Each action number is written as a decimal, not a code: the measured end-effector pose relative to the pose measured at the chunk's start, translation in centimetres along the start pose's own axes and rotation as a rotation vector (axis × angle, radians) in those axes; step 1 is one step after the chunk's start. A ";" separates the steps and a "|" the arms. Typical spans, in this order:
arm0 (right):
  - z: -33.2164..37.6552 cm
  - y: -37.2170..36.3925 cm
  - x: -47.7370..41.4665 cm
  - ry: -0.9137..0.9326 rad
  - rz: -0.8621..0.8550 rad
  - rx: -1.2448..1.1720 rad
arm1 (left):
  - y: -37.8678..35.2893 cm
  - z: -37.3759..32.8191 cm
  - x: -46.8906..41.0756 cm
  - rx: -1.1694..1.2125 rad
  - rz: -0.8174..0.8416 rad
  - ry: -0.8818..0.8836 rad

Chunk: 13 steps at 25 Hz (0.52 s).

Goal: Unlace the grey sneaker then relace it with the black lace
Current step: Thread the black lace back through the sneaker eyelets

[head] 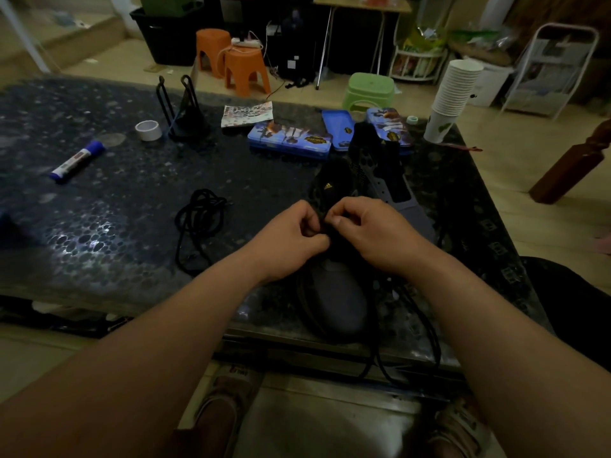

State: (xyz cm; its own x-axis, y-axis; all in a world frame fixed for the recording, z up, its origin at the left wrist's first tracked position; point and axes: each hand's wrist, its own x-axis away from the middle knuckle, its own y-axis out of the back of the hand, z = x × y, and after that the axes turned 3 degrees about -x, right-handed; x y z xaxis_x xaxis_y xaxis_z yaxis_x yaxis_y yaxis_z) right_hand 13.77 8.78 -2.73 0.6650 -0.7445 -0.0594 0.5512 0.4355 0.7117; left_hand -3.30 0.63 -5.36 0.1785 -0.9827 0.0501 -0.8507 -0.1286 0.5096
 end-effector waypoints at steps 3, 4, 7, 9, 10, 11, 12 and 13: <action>0.3 0.3 0.3 0.038 0.025 0.169 | -0.5 -0.3 0.3 -0.169 -0.123 -0.021; 0.3 0.3 0.6 0.037 -0.003 0.176 | -0.6 -0.4 0.3 -0.215 -0.173 -0.009; 0.1 0.6 1.4 0.031 -0.104 0.119 | -1.2 -0.9 0.3 -0.287 -0.298 -0.015; 0.2 0.7 1.7 0.040 -0.107 0.130 | -1.0 -1.6 0.3 -0.275 -0.305 -0.135; 0.3 0.6 1.8 0.046 -0.101 0.172 | -0.7 -2.0 0.3 -0.322 -0.263 -0.197; 0.4 0.6 1.8 0.046 -0.090 0.236 | -0.2 -2.2 0.3 -0.401 -0.224 -0.222; 0.5 0.7 1.7 0.035 -0.083 0.307 | 0.4 -2.3 0.2 -0.469 -0.195 -0.219; 0.5 0.9 1.6 0.020 -0.087 0.361 | 1.1 -2.1 -0.2 -0.513 -0.165 -0.193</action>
State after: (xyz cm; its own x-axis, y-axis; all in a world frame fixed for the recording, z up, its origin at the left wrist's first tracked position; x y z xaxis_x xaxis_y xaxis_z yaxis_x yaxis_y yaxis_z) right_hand 15.13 7.71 -1.81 0.6351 -0.7595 -0.1411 0.3948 0.1621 0.9044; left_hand -3.24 0.92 -3.04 0.1542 -0.9678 -0.1990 -0.4617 -0.2486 0.8515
